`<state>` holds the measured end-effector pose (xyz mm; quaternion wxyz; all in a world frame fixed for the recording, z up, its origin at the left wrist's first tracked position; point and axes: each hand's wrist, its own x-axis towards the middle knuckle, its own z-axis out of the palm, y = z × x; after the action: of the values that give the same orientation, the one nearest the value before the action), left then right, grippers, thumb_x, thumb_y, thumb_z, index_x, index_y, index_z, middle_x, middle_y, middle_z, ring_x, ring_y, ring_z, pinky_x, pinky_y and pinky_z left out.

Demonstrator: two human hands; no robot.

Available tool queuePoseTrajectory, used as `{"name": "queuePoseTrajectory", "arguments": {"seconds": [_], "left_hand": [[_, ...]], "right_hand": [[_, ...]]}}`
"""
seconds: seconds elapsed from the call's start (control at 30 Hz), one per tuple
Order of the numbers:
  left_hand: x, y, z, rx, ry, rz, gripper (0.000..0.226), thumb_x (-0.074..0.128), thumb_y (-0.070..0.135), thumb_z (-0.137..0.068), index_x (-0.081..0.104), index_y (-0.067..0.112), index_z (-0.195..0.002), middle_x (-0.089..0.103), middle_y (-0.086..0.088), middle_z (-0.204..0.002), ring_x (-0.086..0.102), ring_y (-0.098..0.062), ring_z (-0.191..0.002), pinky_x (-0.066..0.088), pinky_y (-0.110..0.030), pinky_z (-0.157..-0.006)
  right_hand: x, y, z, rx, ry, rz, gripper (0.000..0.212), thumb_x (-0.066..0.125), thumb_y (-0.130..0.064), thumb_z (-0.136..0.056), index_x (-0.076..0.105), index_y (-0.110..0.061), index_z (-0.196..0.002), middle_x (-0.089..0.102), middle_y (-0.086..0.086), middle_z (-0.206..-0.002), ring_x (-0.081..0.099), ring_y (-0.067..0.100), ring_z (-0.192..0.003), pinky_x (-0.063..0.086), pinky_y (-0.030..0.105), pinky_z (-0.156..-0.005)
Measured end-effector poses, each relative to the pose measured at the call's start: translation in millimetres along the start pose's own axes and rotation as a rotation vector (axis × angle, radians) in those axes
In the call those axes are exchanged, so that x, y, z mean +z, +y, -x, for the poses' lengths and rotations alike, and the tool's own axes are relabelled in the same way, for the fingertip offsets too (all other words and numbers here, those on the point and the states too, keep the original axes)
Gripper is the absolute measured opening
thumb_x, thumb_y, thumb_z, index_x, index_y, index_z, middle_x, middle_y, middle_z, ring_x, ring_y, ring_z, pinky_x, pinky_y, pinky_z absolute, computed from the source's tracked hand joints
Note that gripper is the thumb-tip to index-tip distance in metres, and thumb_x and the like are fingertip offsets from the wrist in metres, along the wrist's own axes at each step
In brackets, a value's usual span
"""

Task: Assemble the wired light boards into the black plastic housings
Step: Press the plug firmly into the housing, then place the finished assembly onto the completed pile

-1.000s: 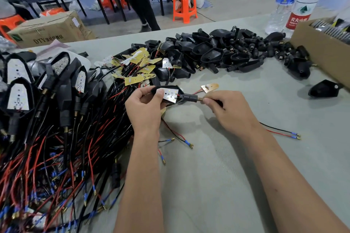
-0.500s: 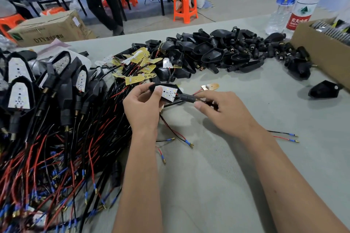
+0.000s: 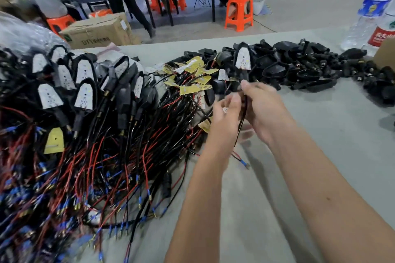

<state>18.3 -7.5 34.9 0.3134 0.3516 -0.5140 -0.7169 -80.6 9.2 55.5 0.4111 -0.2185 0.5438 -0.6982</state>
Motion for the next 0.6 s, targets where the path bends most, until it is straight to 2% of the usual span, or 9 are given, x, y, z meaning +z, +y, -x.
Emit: {"name": "queuePoseTrajectory", "arguments": {"seconds": [0.03, 0.1, 0.17, 0.3, 0.37, 0.43, 0.47, 0.53, 0.6], "left_hand": [[-8, 6, 6, -0.046, -0.007, -0.035, 0.035, 0.051, 0.040, -0.106, 0.052, 0.013, -0.128, 0.075, -0.013, -0.106, 0.070, -0.021, -0.064, 0.059, -0.031, -0.057], [-36, 19, 19, -0.031, 0.041, -0.155, 0.018, 0.052, 0.027, -0.107, 0.058, 0.011, -0.113, 0.077, -0.008, -0.081, 0.052, -0.011, -0.040, 0.038, -0.017, -0.038], [-76, 35, 35, 0.058, 0.136, -0.292, 0.016, 0.054, 0.015, -0.104, 0.065, 0.010, -0.093, 0.069, 0.001, -0.057, 0.037, -0.005, -0.033, 0.026, -0.014, -0.036], [-157, 74, 77, 0.124, 0.440, -0.811, 0.024, 0.064, 0.025, -0.099, 0.076, 0.024, -0.078, 0.072, 0.009, -0.061, 0.048, -0.001, -0.041, 0.037, -0.024, -0.051], [-190, 89, 96, 0.163, 0.648, -0.888, 0.022, 0.069, 0.030, -0.095, 0.077, 0.028, -0.074, 0.073, 0.012, -0.064, 0.058, 0.000, -0.053, 0.043, -0.025, -0.058], [-214, 98, 112, 0.202, 0.903, -0.949, 0.020, 0.074, 0.032, -0.091, 0.074, 0.030, -0.071, 0.072, 0.014, -0.070, 0.059, -0.003, -0.064, 0.040, -0.022, -0.058], [-224, 100, 117, 0.204, 1.029, -0.961, 0.018, 0.074, 0.032, -0.090, 0.073, 0.031, -0.072, 0.068, 0.016, -0.070, 0.057, -0.005, -0.066, 0.038, -0.021, -0.058], [-239, 101, 121, 0.163, 1.223, -0.930, 0.011, 0.073, 0.029, -0.089, 0.076, 0.029, -0.079, 0.057, 0.018, -0.065, 0.055, -0.014, -0.069, 0.038, -0.026, -0.062], [-249, 97, 121, 0.094, 1.319, -0.875, 0.008, 0.070, 0.023, -0.089, 0.077, 0.025, -0.084, 0.056, 0.013, -0.065, 0.057, -0.022, -0.074, 0.040, -0.030, -0.070]], "right_hand": [[10, -6, -6, -0.028, 0.016, 0.012, 0.015, 0.058, -0.024, -0.105, 0.062, -0.010, -0.100, 0.074, 0.007, -0.076, 0.068, 0.021, -0.067, 0.056, 0.033, -0.060], [35, -12, -15, -0.096, 0.026, 0.125, 0.016, 0.064, -0.024, -0.101, 0.067, -0.011, -0.091, 0.072, 0.006, -0.077, 0.063, 0.018, -0.068, 0.052, 0.030, -0.061], [64, -9, -19, -0.156, 0.046, 0.275, 0.023, 0.071, -0.025, -0.095, 0.071, -0.006, -0.082, 0.068, 0.008, -0.075, 0.057, 0.015, -0.063, 0.046, 0.027, -0.057], [133, 4, -9, -0.300, -0.046, 0.522, 0.041, 0.074, -0.031, -0.093, 0.068, 0.008, -0.079, 0.054, 0.008, -0.065, 0.047, 0.020, -0.062, 0.038, 0.032, -0.063], [171, 8, 0, -0.436, -0.112, 0.681, 0.049, 0.072, -0.034, -0.093, 0.059, 0.004, -0.064, 0.046, 0.007, -0.057, 0.041, 0.020, -0.057, 0.033, 0.035, -0.060], [211, 10, 9, -0.585, -0.161, 0.747, 0.047, 0.072, -0.035, -0.093, 0.059, -0.003, -0.062, 0.051, 0.005, -0.055, 0.045, 0.020, -0.054, 0.035, 0.035, -0.059], [231, 13, 13, -0.655, -0.180, 0.769, 0.040, 0.072, -0.036, -0.093, 0.064, -0.003, -0.071, 0.059, 0.005, -0.062, 0.053, 0.020, -0.060, 0.039, 0.034, -0.061], [265, 19, 18, -0.736, -0.195, 0.832, 0.038, 0.075, -0.038, -0.091, 0.064, -0.005, -0.105, 0.067, 0.007, -0.094, 0.062, 0.023, -0.090, 0.046, 0.032, -0.075], [286, 28, 17, -0.830, -0.189, 0.983, 0.067, 0.079, -0.040, -0.087, 0.046, -0.011, -0.139, 0.054, 0.013, -0.132, 0.051, 0.031, -0.122, 0.048, 0.037, -0.090]]}}
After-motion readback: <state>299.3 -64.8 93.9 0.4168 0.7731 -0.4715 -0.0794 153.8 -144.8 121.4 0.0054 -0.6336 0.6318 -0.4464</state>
